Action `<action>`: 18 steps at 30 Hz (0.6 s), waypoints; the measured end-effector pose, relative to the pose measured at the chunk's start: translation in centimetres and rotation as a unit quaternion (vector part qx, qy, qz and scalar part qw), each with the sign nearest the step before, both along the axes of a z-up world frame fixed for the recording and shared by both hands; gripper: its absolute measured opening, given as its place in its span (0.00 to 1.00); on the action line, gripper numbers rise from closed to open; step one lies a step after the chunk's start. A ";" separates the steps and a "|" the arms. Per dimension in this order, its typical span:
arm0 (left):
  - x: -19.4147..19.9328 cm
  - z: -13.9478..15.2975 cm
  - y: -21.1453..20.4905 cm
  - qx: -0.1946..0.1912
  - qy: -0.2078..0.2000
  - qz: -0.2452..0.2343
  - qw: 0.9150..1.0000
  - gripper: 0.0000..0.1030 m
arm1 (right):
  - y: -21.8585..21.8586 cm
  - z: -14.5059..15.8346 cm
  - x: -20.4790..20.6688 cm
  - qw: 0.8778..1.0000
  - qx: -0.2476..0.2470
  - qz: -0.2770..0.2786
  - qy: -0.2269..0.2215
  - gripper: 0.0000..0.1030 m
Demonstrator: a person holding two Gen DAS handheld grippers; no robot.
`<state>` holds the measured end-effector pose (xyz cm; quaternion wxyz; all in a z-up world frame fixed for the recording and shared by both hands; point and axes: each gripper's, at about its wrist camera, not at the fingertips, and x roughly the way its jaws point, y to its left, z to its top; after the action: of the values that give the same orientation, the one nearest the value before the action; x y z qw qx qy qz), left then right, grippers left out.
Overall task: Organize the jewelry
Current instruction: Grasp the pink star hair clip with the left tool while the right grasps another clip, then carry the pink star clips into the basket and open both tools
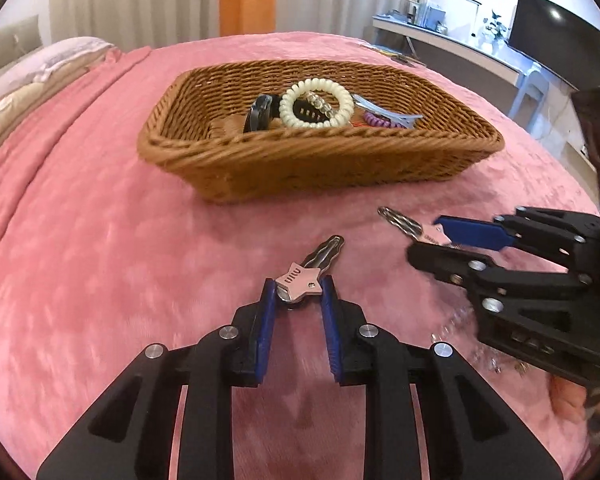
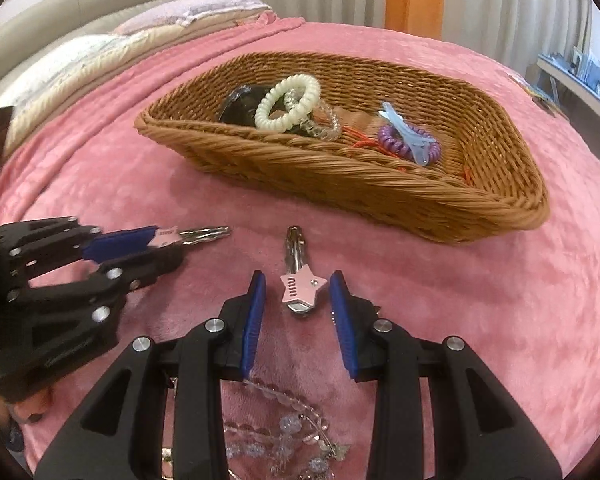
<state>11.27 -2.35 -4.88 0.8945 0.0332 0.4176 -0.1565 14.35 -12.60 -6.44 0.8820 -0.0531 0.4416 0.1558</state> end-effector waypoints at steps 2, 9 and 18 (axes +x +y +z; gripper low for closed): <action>-0.5 0.0 0.1 -0.004 0.001 0.002 1.000 0.20 | 0.4 -0.1 -0.2 1.000 -0.008 0.003 -0.002 0.29; -1.6 0.0 0.2 -0.011 -0.008 0.004 1.000 0.20 | 0.4 0.1 -1.0 1.000 -0.009 0.010 -0.020 0.19; -3.1 0.9 0.4 -0.022 -0.046 0.005 0.999 0.20 | -1.0 1.5 -2.5 0.998 0.030 0.017 -0.053 0.19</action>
<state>8.17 -2.00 -3.97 0.9138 0.0184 0.3729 -0.1599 11.85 -13.62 -4.97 0.9027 -0.0422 0.3879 0.1815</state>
